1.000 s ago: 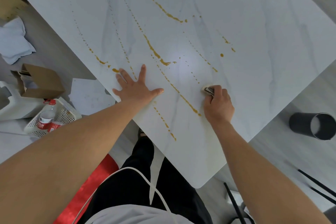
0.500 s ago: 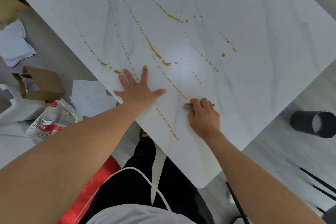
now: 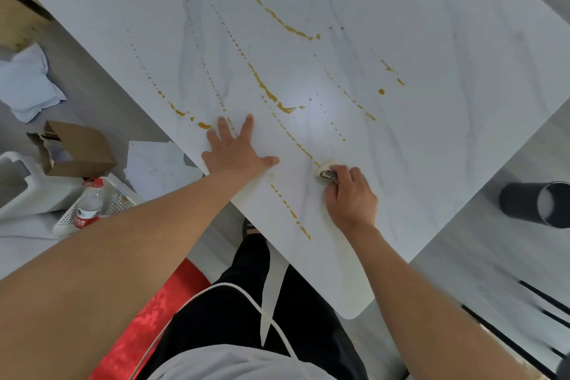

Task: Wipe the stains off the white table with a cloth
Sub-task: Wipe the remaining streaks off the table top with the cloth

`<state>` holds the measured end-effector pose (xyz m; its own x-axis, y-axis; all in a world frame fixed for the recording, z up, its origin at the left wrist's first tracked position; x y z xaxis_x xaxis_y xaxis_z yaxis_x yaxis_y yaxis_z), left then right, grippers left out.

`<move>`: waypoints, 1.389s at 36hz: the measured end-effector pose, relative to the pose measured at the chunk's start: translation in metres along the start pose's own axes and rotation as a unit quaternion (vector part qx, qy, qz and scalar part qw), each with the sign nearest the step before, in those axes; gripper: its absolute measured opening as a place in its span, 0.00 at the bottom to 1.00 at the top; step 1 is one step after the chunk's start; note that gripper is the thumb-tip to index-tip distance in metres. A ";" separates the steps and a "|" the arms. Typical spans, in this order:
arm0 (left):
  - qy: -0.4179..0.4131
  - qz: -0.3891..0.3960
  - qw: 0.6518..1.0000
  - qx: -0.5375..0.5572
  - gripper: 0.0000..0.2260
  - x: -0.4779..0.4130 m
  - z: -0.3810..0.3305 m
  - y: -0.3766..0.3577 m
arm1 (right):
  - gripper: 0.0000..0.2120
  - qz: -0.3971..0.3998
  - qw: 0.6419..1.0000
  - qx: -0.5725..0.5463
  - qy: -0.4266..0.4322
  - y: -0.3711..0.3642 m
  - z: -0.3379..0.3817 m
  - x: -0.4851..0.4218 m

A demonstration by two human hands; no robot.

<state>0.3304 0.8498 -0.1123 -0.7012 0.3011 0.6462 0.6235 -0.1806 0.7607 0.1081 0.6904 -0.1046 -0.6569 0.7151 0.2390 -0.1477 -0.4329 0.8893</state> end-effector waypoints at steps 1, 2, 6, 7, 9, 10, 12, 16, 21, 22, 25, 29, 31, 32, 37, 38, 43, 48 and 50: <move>-0.003 -0.001 1.000 0.003 0.51 0.000 0.001 0.000 | 0.12 -0.008 1.000 -0.005 -0.024 0.000 -0.001 0.001; -0.006 -0.001 1.000 0.005 0.51 0.000 0.002 0.000 | 0.12 -0.014 0.999 -0.005 -0.033 -0.001 0.002 0.005; -0.009 -0.006 1.000 0.007 0.52 0.001 0.004 -0.001 | 0.14 0.043 0.989 0.043 0.132 -0.019 0.040 0.027; -0.008 -0.008 1.000 0.006 0.52 0.001 0.004 -0.002 | 0.14 0.062 0.982 0.049 0.169 -0.022 0.044 0.029; -0.010 -0.008 1.000 -0.001 0.52 0.001 0.003 -0.001 | 0.13 0.066 0.986 0.034 0.152 -0.019 0.038 0.022; -0.011 -0.006 1.000 -0.004 0.52 0.001 0.003 -0.002 | 0.12 0.053 0.993 0.019 0.105 -0.015 0.029 0.016; -0.013 -0.003 1.000 -0.004 0.51 0.000 0.003 -0.002 | 0.13 0.017 1.000 -0.017 -0.017 -0.009 0.006 0.010; -0.017 -0.003 1.000 -0.003 0.51 0.000 0.005 -0.002 | 0.14 -0.028 0.998 -0.028 -0.058 -0.010 0.012 0.025; -0.018 -0.001 1.000 -0.007 0.50 0.002 0.006 -0.002 | 0.13 -0.017 1.000 -0.017 0.005 -0.027 0.033 0.055; -0.019 -0.001 1.000 -0.008 0.49 0.003 0.006 -0.001 | 0.13 -0.017 1.000 -0.019 0.004 -0.030 0.034 0.061; -0.029 0.001 1.000 -0.013 0.47 0.003 0.006 -0.003 | 0.14 -0.022 0.999 -0.024 0.007 -0.035 0.037 0.074; -0.053 0.000 0.999 -0.012 0.45 0.002 0.012 -0.005 | 0.15 -0.021 0.999 -0.036 0.001 -0.040 0.042 0.087; -0.079 -0.010 0.997 -0.019 0.43 0.003 0.014 -0.006 | 0.15 -0.021 0.999 -0.044 -0.008 -0.042 0.044 0.093; -0.092 -0.017 0.995 -0.019 0.42 0.003 0.016 -0.006 | 0.15 -0.017 0.999 -0.048 -0.011 -0.043 0.045 0.096; -0.155 -0.084 0.984 -0.021 0.34 0.006 0.030 0.005 | 0.14 0.009 0.998 -0.057 -0.026 -0.050 0.051 0.107; -0.168 -0.099 0.980 -0.025 0.33 0.008 0.032 0.009 | 0.14 0.019 0.998 -0.056 -0.030 -0.052 0.052 0.109; -0.199 -0.124 0.971 -0.040 0.36 0.006 0.048 0.028 | 0.12 0.123 0.988 -0.074 -0.061 -0.064 0.060 0.116; -0.219 -0.085 0.966 -0.108 0.47 -0.017 0.062 0.049 | 0.06 0.223 0.937 -0.206 -0.173 -0.067 0.061 0.117; -0.228 -0.058 0.961 -0.144 0.53 -0.029 0.065 0.058 | 0.06 0.192 0.882 -0.342 -0.260 -0.060 0.056 0.118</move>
<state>0.4094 0.8916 -0.0906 -0.4941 0.7027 0.5120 0.3834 -0.3524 0.8537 0.0805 0.8318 -0.1084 -0.3543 0.5215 0.7763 -0.5159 -0.8013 0.3029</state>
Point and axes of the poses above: each hand's wrist, its own x-axis away from the middle knuckle, its own y-axis out of the back of the hand, z = x × y, the point moved 10 cm from there along -x, towards the middle knuckle, and after that the axes turned 1 degree about z, right-handed, at the moved point
